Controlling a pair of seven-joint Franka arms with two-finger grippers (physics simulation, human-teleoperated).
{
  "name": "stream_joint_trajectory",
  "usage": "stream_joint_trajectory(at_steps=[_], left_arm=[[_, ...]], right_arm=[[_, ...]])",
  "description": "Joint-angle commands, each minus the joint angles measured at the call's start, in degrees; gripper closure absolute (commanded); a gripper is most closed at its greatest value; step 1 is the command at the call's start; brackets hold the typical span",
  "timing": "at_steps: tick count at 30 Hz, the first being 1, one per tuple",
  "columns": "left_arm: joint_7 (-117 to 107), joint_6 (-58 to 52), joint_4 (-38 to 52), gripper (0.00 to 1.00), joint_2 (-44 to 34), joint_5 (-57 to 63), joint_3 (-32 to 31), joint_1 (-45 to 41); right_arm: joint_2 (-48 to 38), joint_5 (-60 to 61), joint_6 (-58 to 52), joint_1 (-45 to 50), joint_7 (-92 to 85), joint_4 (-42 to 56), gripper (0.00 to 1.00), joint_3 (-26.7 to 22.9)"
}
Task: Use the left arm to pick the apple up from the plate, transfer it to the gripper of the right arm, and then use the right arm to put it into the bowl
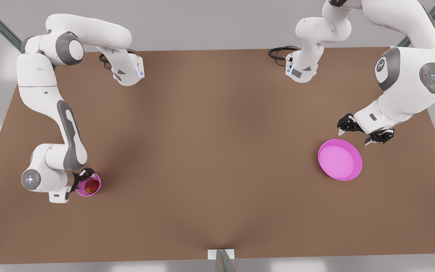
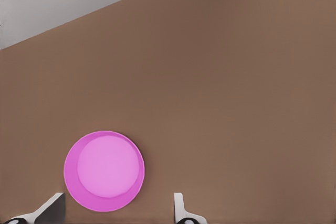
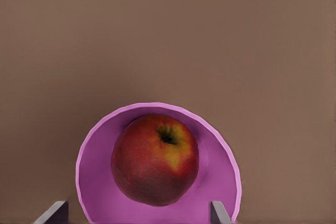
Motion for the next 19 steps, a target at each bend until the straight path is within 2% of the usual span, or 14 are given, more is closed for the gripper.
stream_joint_trajectory(at_steps=[1, 4, 5, 6, 7, 8, 9, 11, 13, 19], left_arm=[[-14.0, -0.7, 0.0, 0.00, 0.0, 0.0, 0.0, 0.1], [-14.0, -0.7, 0.0, 0.00, -0.1, 0.2, 0.0, 0.0], [-14.0, -0.6, 0.0, 0.00, -0.1, 0.2, 0.0, 0.0], [-14.1, -0.6, 0.1, 0.00, 0.0, 0.3, 0.0, 0.0], [-14.2, -0.2, 0.2, 0.00, 0.2, 0.4, 0.0, 0.0], [-15.3, -0.5, 1.9, 0.00, 1.4, 0.4, 0.0, 0.0], [-15.6, -0.4, 2.8, 0.00, 2.0, 0.4, 0.0, 0.0], [-15.6, -0.3, 4.0, 0.00, 3.2, 0.5, 0.0, 0.3], [-15.5, 0.1, 4.5, 0.00, 4.2, 0.5, 0.0, 0.3], [-15.3, 0.2, 5.0, 0.00, 4.8, 0.5, 0.0, 0.2]], right_arm=[[-0.8, 0.0, 0.5, 0.4, -6.7, 0.6, 0.00, 0.2], [-7.5, -1.0, -5.3, 2.5, -2.6, 8.8, 0.00, 1.8], [-10.0, -1.4, -12.8, 3.2, 8.8, 13.1, 0.00, 5.0], [-15.3, -0.3, -13.4, 4.2, 15.0, 13.9, 0.00, 5.4], [-22.4, 0.1, -15.7, 10.4, 25.1, 12.6, 0.00, -0.5], [-28.2, 3.4, -20.2, 18.8, 32.9, 9.7, 0.00, -9.7], [-30.4, 7.6, -25.9, 24.6, 39.7, 8.2, 0.00, -17.7], [-34.8, 9.1, -22.2, 24.6, 39.3, 0.3, 0.00, -18.6], [-32.1, 9.3, -22.0, 25.2, 40.4, 0.8, 0.00, -17.8], [-31.6, 9.4, -22.7, 25.6, 41.3, 4.2, 0.00, -16.9]])
